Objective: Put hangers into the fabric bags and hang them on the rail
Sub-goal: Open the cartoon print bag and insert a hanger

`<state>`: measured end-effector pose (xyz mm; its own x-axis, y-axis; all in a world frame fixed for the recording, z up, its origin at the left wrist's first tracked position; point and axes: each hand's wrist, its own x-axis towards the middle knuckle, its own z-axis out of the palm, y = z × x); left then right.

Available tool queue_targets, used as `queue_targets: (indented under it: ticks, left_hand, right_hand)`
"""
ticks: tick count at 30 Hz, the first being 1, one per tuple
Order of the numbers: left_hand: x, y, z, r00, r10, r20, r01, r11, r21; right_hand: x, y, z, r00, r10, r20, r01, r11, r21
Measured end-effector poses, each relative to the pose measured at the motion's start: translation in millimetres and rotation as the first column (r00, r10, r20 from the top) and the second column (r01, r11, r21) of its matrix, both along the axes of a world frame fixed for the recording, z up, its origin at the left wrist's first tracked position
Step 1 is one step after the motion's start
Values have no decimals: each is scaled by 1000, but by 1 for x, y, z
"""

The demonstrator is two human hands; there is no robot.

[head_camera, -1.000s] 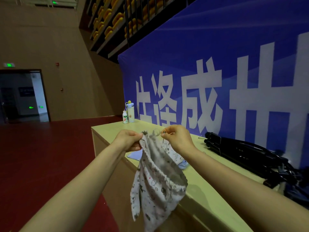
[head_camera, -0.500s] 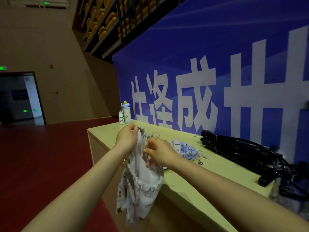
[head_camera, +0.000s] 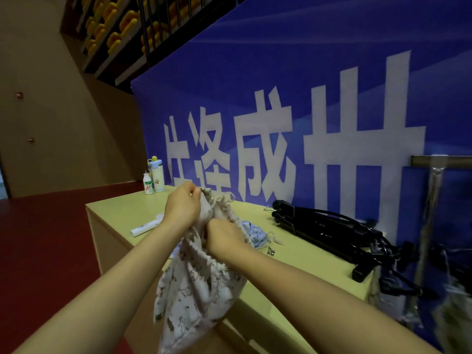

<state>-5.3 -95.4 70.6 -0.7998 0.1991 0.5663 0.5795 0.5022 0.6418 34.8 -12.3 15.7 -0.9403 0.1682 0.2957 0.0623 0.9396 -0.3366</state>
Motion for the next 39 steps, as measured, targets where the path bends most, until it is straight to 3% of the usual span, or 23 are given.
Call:
queue_targets:
  ticks: [2, 4, 6, 8, 13, 18, 23, 32, 39]
  left_hand:
    - [-14, 11, -3, 997, 9, 71, -12, 999, 37]
    - [-28, 21, -6, 993, 14, 114, -25, 996, 88]
    - [-38, 30, -10, 988, 8, 155, -32, 987, 155]
    - [-41, 40, -12, 981, 18, 193, -57, 979, 197]
    - [-49, 70, -25, 973, -45, 227, -16, 965, 263]
    - [-61, 95, -37, 957, -82, 280, -8, 951, 308]
    - [-68, 114, -48, 948, -73, 308, -22, 956, 294]
    - [-66, 129, -60, 943, -68, 327, -28, 959, 281]
    - [-60, 129, -59, 944, -62, 323, -28, 964, 266]
  right_hand:
    - [1, 13, 4, 999, 36, -2, -36, 999, -31]
    - [5, 32, 7, 992, 35, -120, -53, 988, -144]
    - [10, 60, 9, 950, -95, -298, 7, 959, -284]
    - [15, 95, 6, 888, -273, -371, 140, 928, -346]
    - [18, 176, -28, 853, -513, -95, 502, 857, -119]
    - [22, 217, -65, 790, -613, 19, 611, 789, 70]
    - [18, 230, -75, 770, -638, -15, 626, 750, 212]
    - [9, 237, -71, 798, -600, 59, 479, 690, 543]
    - [9, 235, -68, 789, -607, 95, 473, 699, 536]
